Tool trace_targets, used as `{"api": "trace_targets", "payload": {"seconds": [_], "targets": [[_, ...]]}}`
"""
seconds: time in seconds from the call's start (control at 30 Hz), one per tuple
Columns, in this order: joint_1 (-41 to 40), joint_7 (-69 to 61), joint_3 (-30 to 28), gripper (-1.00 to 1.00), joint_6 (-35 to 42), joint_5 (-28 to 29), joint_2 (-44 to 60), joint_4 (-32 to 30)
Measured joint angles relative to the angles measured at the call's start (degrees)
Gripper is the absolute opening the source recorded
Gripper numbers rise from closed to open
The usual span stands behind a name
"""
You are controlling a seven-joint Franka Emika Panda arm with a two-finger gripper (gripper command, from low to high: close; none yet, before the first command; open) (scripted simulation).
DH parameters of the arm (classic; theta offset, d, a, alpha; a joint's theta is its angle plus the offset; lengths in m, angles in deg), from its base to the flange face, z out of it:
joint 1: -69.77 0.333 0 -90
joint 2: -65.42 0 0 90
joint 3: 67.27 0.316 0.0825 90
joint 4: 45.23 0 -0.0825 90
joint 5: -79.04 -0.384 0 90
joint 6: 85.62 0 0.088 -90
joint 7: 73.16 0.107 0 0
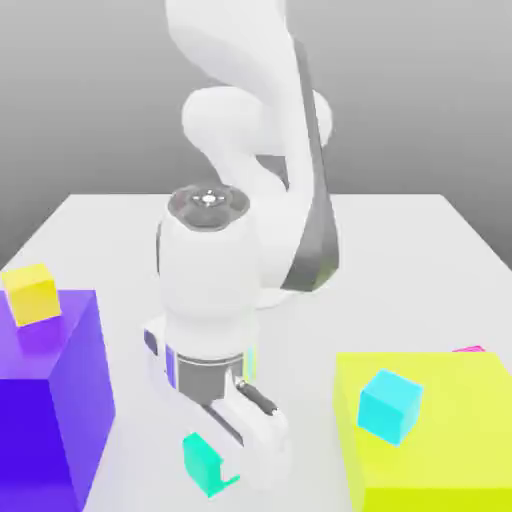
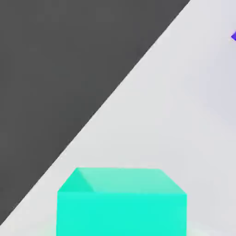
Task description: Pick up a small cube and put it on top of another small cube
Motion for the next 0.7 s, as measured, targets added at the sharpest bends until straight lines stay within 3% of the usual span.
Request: {"api": "trace_targets", "payload": {"seconds": [0.33, 0.7], "targets": [[10.8, -2.3, 10.9, -1.00, 6.1, 1.6, 0.2, 6.0], [17.6, -2.0, 22.1, -1.00, 6.4, -5.5, -8.6, -5.3]]}}
